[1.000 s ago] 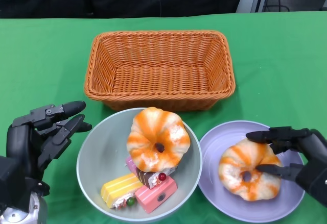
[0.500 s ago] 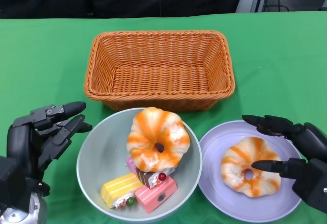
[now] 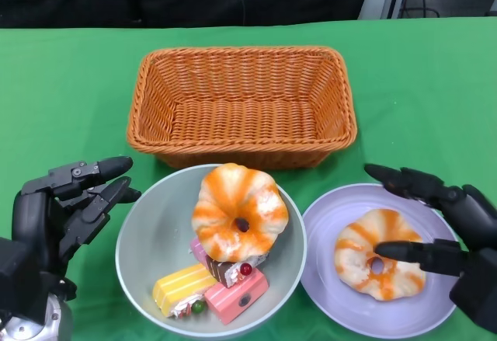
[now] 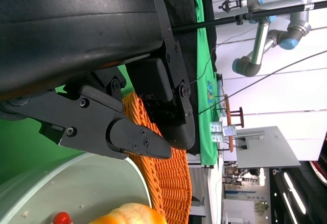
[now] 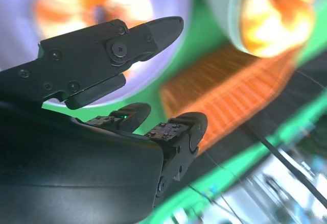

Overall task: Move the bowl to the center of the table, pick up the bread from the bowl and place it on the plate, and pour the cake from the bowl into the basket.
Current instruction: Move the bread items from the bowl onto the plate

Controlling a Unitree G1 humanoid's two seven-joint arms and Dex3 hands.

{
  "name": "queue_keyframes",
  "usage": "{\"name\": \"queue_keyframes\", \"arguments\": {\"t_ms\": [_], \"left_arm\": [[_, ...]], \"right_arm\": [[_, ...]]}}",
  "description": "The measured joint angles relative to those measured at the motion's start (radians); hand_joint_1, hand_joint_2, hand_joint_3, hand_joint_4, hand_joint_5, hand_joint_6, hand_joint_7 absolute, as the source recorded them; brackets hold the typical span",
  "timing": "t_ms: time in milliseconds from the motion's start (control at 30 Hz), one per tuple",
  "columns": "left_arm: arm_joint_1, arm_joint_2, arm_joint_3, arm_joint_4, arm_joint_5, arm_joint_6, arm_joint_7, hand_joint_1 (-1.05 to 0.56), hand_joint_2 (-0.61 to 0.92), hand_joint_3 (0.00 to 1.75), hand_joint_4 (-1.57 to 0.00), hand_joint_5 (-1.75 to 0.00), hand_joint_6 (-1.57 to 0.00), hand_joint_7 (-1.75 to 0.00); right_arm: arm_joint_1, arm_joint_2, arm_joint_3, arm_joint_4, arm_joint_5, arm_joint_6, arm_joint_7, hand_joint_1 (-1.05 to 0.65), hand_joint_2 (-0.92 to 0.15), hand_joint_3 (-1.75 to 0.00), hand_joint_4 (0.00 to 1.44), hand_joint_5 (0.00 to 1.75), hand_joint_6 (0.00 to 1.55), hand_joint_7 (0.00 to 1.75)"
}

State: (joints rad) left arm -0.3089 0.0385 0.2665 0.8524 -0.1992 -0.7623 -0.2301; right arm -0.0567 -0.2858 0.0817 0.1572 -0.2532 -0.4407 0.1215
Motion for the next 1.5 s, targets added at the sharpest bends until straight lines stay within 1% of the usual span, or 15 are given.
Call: {"name": "queue_keyframes", "arguments": {"t_ms": [67,200,367,533,767,967,1033,1100,1167,1233,1300,1333,1367,1400,1500], "left_arm": [[0.0,0.0,0.0,0.0,0.003,0.0,0.004,-0.34,0.92,0.03,-1.0,-0.83,-1.29,-0.05],[-0.001,0.0,-0.001,0.0,0.008,0.0,0.005,-0.32,0.92,0.04,-0.99,-0.83,-1.29,-0.05],[-0.003,0.0,-0.001,0.008,0.008,0.0,0.006,-0.31,0.92,0.04,-0.99,-0.83,-1.29,-0.05],[-0.01,-0.003,-0.006,0.025,0.021,0.0,0.013,-0.29,0.92,0.05,-1.0,-0.83,-1.29,-0.05],[-0.013,-0.008,-0.02,0.03,0.046,-0.001,0.042,-0.33,0.92,0.06,-1.0,-0.8,-1.29,-0.05],[-0.013,-0.008,-0.024,0.03,0.046,-0.001,0.043,-0.33,0.92,0.06,-1.0,-0.79,-1.29,-0.05],[-0.013,-0.008,-0.025,0.03,0.046,-0.001,0.047,-0.34,0.92,0.05,-1.0,-0.79,-1.28,-0.05],[-0.013,-0.01,-0.028,0.03,0.048,-0.001,0.055,-0.35,0.92,0.05,-1.0,-0.8,-1.28,-0.05],[-0.013,-0.014,-0.032,0.03,0.049,-0.001,0.062,-0.35,0.92,0.05,-0.98,-0.84,-1.28,-0.04],[-0.013,-0.015,-0.035,0.03,0.05,-0.001,0.067,-0.41,0.92,0.05,-0.84,-1.14,-1.28,-0.05],[-0.013,-0.016,-0.038,0.03,0.052,-0.002,0.072,-0.43,0.92,0.05,-0.79,-1.25,-1.28,-0.05],[-0.013,-0.015,-0.038,0.031,0.052,-0.002,0.074,-0.47,0.92,0.03,-0.73,-1.46,-1.29,-0.06],[-0.013,-0.015,-0.038,0.032,0.053,-0.002,0.075,-0.48,0.92,0.02,-0.7,-1.55,-1.29,-0.07],[-0.013,-0.015,-0.039,0.033,0.054,-0.002,0.075,-0.49,0.92,0.01,-0.68,-1.6,-1.29,-0.08],[-0.013,-0.015,-0.04,0.037,0.055,-0.003,0.079,-0.5,0.92,0.01,-0.67,-1.63,-1.29,-0.08]], "right_arm": [[0.016,0.018,0.009,-0.077,0.002,-0.002,-0.001,-0.52,-0.85,-0.01,0.66,0.22,0.63,0.06],[0.02,0.036,0.049,-0.248,-0.008,0.056,0.025,-0.55,-0.85,0.0,0.69,0.24,0.68,0.07],[0.015,0.058,0.108,-0.347,-0.057,0.132,0.049,-0.56,-0.84,0.0,0.72,0.26,0.72,0.06],[-0.02,0.082,0.173,-0.389,-0.149,0.177,0.053,-0.59,-0.86,-0.01,0.73,0.25,0.73,0.04],[-0.112,0.095,0.267,-0.364,-0.273,0.201,0.058,-0.61,-0.85,0.0,0.78,0.22,0.74,0.02],[-0.117,0.097,0.278,-0.348,-0.298,0.201,0.055,-0.61,-0.84,0.0,0.79,0.2,0.75,0.01],[-0.123,0.097,0.284,-0.339,-0.316,0.199,0.049,-0.61,-0.83,0.0,0.74,0.17,0.73,0.0],[-0.148,0.099,0.311,-0.313,-0.358,0.196,0.037,-0.62,-0.82,0.0,0.72,0.14,0.72,0.0],[-0.17,0.099,0.338,-0.288,-0.409,0.181,0.014,-0.64,-0.82,0.0,0.71,0.12,0.7,0.0],[-0.192,0.093,0.361,-0.263,-0.478,0.154,-0.031,-0.69,-0.82,0.0,0.66,0.08,0.64,0.0],[-0.209,0.084,0.374,-0.244,-0.536,0.129,-0.069,-0.7,-0.82,0.0,0.64,0.06,0.63,0.0],[-0.214,0.079,0.378,-0.238,-0.557,0.122,-0.082,-0.72,-0.83,0.0,0.62,0.04,0.6,0.0],[-0.218,0.072,0.384,-0.23,-0.572,0.115,-0.092,-0.73,-0.83,0.0,0.61,0.04,0.59,0.0],[-0.221,0.066,0.39,-0.221,-0.589,0.112,-0.099,-0.73,-0.83,0.0,0.6,0.03,0.59,0.0],[-0.221,0.053,0.395,-0.211,-0.611,0.107,-0.111,-0.73,-0.83,0.0,0.6,0.02,0.59,0.0]]}}
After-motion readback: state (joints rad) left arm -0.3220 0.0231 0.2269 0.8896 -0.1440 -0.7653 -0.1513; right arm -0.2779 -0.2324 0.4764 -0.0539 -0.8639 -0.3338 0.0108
